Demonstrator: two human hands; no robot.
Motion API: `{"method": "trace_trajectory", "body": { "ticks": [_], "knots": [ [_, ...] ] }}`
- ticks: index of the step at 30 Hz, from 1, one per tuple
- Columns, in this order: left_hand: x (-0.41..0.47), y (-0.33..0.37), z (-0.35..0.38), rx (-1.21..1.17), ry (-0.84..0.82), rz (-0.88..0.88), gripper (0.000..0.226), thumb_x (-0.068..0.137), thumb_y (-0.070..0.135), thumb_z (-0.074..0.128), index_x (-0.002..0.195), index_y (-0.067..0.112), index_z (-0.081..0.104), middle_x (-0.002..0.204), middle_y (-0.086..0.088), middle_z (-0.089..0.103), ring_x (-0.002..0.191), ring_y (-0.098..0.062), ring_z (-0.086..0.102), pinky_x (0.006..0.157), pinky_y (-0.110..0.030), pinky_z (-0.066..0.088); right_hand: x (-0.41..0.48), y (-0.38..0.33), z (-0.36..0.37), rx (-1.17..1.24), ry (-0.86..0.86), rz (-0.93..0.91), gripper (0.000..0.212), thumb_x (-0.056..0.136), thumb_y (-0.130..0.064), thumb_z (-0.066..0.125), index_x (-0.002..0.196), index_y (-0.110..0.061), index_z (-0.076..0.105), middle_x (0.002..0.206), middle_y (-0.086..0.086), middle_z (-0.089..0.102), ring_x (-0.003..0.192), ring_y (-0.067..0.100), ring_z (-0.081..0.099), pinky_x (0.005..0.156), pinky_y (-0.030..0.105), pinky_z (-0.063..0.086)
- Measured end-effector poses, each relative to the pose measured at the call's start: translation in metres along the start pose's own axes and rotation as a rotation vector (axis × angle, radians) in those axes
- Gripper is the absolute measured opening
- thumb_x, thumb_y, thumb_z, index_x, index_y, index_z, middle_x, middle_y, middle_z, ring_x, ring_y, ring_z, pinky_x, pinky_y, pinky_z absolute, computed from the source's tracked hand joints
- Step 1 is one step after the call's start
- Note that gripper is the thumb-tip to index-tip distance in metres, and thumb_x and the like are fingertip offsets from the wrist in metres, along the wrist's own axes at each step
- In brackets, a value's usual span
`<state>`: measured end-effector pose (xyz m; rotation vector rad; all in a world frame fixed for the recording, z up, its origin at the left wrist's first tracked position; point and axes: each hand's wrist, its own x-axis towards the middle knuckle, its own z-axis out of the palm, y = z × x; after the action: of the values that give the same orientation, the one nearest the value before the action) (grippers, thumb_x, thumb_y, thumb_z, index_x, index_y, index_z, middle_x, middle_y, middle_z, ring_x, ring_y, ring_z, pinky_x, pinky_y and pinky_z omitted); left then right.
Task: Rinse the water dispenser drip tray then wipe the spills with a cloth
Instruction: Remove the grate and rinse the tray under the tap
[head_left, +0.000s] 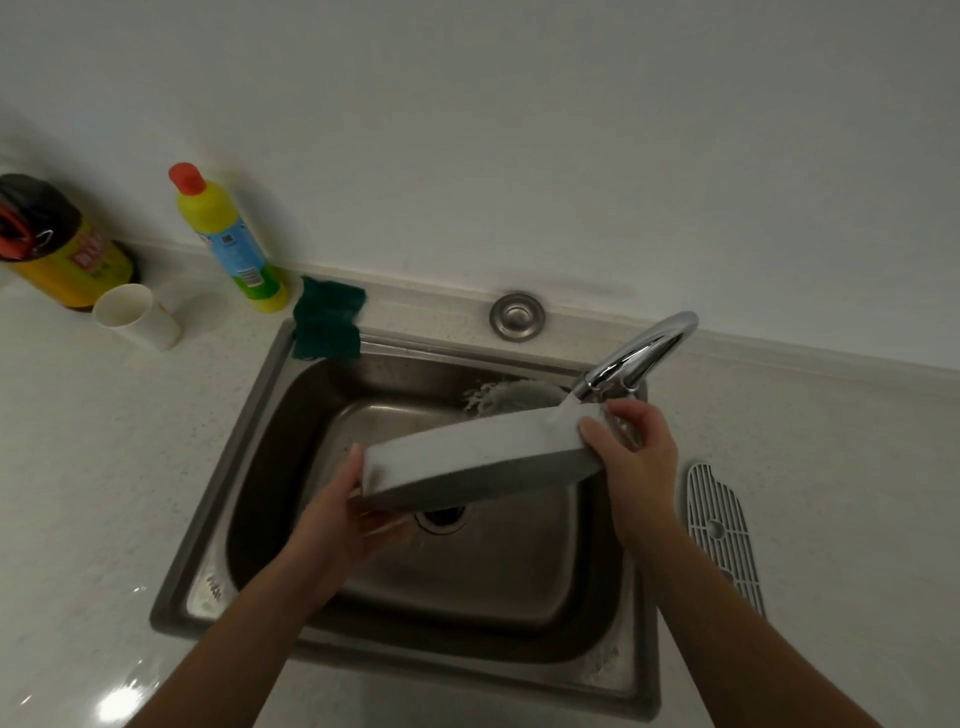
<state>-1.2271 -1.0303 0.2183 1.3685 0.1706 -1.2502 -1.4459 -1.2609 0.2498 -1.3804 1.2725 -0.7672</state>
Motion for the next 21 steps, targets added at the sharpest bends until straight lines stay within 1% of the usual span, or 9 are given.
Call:
{"method": "trace_trajectory", "body": {
  "ticks": [3,5,9,11,14,16,17,19,21],
  "knots": [
    [-0.001,0.006,-0.002,0.113,-0.023,-0.036,0.085,0.059,0.056,0.094,0.128,0.014,0.065,0.112,-0.014,0.078,0.103,-0.033,0.076,0.080,-0.044,0.064,-0.005,-0.001,0.000,-0.003,-0.107,-0.084,0.039,0.082,-0.022,0.081,0.116,-0.030,0.063,0.111,-0.030,0.062,0.104,-0.008,0.061,0.073,0.013,0.055],
    [-0.001,0.008,-0.001,0.168,0.011,0.026,0.091,0.049,0.051,0.100,0.125,0.012,0.066,0.115,-0.015,0.076,0.100,-0.029,0.077,0.079,-0.044,0.064,-0.007,0.003,0.000,0.011,-0.158,-0.075,0.042,0.084,-0.018,0.080,0.119,-0.030,0.061,0.112,-0.028,0.063,0.103,-0.006,0.063,0.072,0.008,0.054],
    [-0.006,0.013,-0.005,0.393,0.107,0.339,0.073,0.047,0.062,0.096,0.102,0.023,0.066,0.102,-0.009,0.076,0.092,-0.029,0.076,0.071,-0.036,0.064,-0.004,0.021,-0.003,-0.026,-0.251,0.019,0.040,0.092,-0.012,0.070,0.126,-0.028,0.059,0.122,-0.007,0.061,0.105,0.008,0.065,0.078,0.027,0.059],
    [-0.010,0.015,-0.006,0.616,0.116,0.512,0.057,0.055,0.061,0.091,0.098,0.040,0.061,0.105,0.011,0.073,0.092,-0.012,0.074,0.064,-0.024,0.062,0.001,0.027,-0.002,-0.134,-0.230,0.078,0.037,0.096,-0.016,0.065,0.131,-0.025,0.058,0.122,-0.006,0.062,0.111,0.013,0.063,0.088,0.029,0.053],
    [-0.014,0.014,-0.006,0.903,0.158,0.703,0.061,0.059,0.048,0.092,0.103,0.054,0.050,0.100,0.021,0.069,0.096,0.008,0.067,0.065,-0.014,0.056,0.018,0.027,-0.001,-0.387,-0.199,0.117,0.041,0.098,-0.021,0.061,0.139,-0.020,0.054,0.116,-0.009,0.058,0.112,0.017,0.061,0.093,0.035,0.051],
    [-0.017,0.011,-0.004,1.067,0.152,0.798,0.071,0.061,0.041,0.094,0.109,0.058,0.044,0.101,0.028,0.063,0.094,0.009,0.066,0.074,-0.016,0.056,0.032,0.026,-0.002,-0.468,-0.218,0.119,0.039,0.099,-0.018,0.058,0.138,-0.017,0.055,0.109,-0.007,0.061,0.101,0.020,0.066,0.090,0.042,0.056],
    [-0.019,0.009,-0.004,1.136,0.139,0.843,0.077,0.062,0.039,0.094,0.117,0.057,0.043,0.108,0.028,0.060,0.094,0.007,0.065,0.079,-0.020,0.057,0.038,0.026,-0.003,-0.488,-0.219,0.123,0.034,0.099,-0.017,0.057,0.133,-0.017,0.058,0.103,-0.005,0.064,0.093,0.020,0.067,0.082,0.041,0.057],
    [-0.020,0.005,-0.008,1.216,0.113,0.911,0.085,0.065,0.037,0.094,0.136,0.037,0.046,0.122,0.018,0.061,0.104,0.001,0.062,0.087,-0.026,0.058,0.048,0.028,-0.005,-0.539,-0.203,0.130,0.026,0.098,-0.015,0.056,0.123,-0.017,0.063,0.094,-0.001,0.067,0.081,0.017,0.066,0.066,0.031,0.050],
    [-0.021,0.003,-0.012,1.235,0.107,0.930,0.089,0.067,0.037,0.092,0.143,0.029,0.046,0.130,0.008,0.064,0.111,-0.004,0.061,0.091,-0.027,0.057,0.055,0.032,-0.008,-0.571,-0.144,0.117,0.021,0.097,-0.014,0.056,0.117,-0.016,0.063,0.094,0.000,0.065,0.078,0.014,0.062,0.063,0.028,0.043]
  ]
}}
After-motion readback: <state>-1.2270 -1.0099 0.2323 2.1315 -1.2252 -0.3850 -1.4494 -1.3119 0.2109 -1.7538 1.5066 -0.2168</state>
